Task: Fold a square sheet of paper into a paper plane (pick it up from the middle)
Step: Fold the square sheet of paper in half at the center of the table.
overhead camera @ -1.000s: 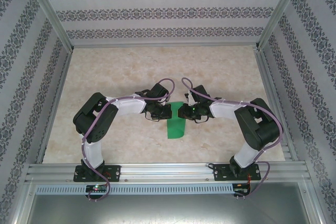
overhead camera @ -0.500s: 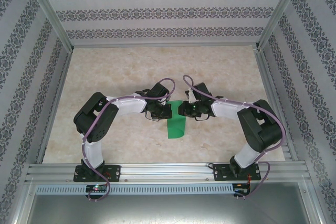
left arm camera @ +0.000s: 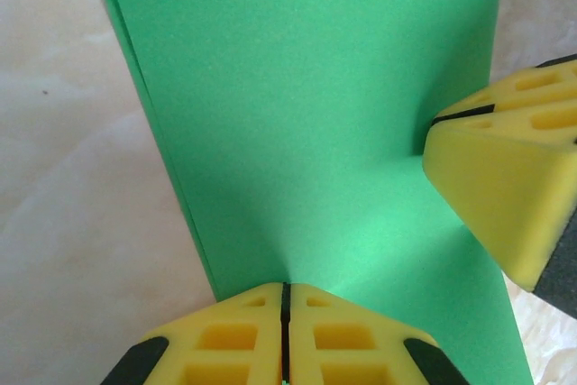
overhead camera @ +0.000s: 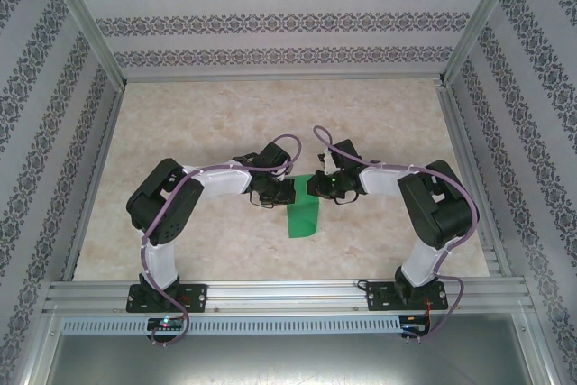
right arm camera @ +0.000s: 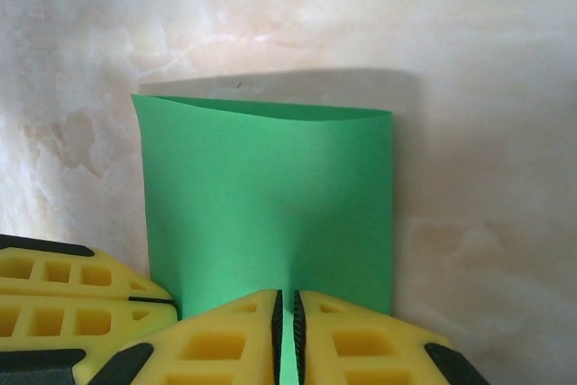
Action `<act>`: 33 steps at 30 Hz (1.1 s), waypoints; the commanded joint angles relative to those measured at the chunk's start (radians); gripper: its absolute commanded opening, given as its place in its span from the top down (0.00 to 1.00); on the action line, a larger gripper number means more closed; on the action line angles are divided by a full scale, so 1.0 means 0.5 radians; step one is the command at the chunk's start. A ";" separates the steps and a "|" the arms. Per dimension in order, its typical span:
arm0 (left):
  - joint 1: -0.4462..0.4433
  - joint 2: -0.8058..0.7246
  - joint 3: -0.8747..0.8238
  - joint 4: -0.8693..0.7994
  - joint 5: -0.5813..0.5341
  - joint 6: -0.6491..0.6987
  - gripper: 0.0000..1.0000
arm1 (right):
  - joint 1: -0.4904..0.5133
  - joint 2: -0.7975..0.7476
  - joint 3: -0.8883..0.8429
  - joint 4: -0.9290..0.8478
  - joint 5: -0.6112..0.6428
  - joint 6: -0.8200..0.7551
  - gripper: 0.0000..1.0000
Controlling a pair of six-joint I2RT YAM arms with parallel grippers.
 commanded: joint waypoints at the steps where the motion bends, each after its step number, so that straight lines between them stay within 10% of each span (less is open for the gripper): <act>1: -0.017 0.072 -0.092 -0.307 -0.242 0.078 0.90 | -0.065 0.013 -0.020 -0.020 0.164 -0.066 0.85; 33: -0.020 0.059 -0.113 -0.386 -0.283 0.115 0.90 | -0.179 0.148 0.070 0.265 0.414 0.039 0.86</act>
